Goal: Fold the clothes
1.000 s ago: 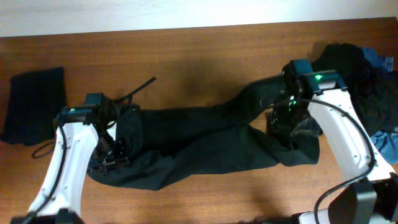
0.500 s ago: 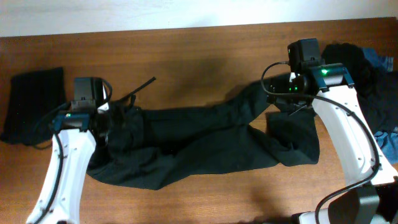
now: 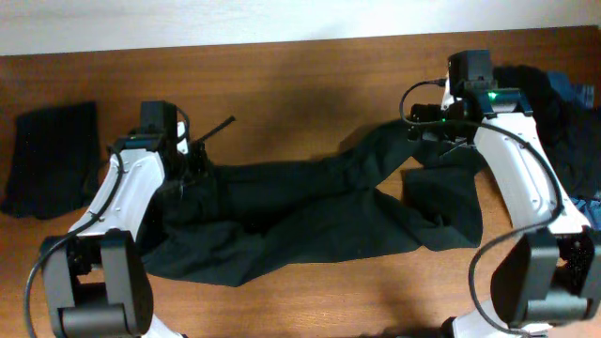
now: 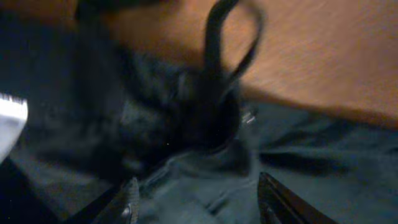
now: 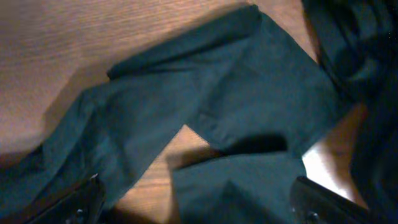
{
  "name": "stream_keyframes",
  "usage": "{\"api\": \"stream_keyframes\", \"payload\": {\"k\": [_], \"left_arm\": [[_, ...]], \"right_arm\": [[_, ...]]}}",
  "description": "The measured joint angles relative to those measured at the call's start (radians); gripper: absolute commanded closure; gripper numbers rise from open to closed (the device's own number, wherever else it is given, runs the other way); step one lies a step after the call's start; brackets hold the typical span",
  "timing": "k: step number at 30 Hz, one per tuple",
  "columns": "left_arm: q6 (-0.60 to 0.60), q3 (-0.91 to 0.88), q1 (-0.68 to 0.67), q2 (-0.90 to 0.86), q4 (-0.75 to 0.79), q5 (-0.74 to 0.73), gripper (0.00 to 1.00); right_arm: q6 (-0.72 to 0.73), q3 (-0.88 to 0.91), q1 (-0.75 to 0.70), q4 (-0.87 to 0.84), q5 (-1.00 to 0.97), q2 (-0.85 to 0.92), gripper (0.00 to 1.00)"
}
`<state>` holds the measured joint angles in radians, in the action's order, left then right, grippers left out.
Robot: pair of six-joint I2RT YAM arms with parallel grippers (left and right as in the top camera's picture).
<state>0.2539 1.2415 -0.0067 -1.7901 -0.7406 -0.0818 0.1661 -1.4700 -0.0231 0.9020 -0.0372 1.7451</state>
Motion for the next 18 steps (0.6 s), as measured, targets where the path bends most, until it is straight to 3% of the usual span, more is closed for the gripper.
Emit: {"api": "stream_keyframes", "payload": {"k": [3,9,15,18], "left_arm": [[-0.002,0.013,-0.005,0.000,0.015,-0.005,0.48],[-0.008,0.013,-0.005,-0.021,0.035,-0.008,0.50],[-0.011,0.013,-0.005,-0.028,0.064,0.019,0.74],[-0.017,0.013,-0.005,-0.028,0.079,0.029,0.76]], "right_arm": [[-0.043,0.000,-0.003,-0.038,0.023,0.045,0.15],[-0.085,0.000,-0.003,-0.089,0.044,0.151,0.17],[-0.099,0.000,-0.003,-0.096,0.051,0.235,0.27],[-0.099,0.000,-0.003,-0.099,0.051,0.251,0.27]]}}
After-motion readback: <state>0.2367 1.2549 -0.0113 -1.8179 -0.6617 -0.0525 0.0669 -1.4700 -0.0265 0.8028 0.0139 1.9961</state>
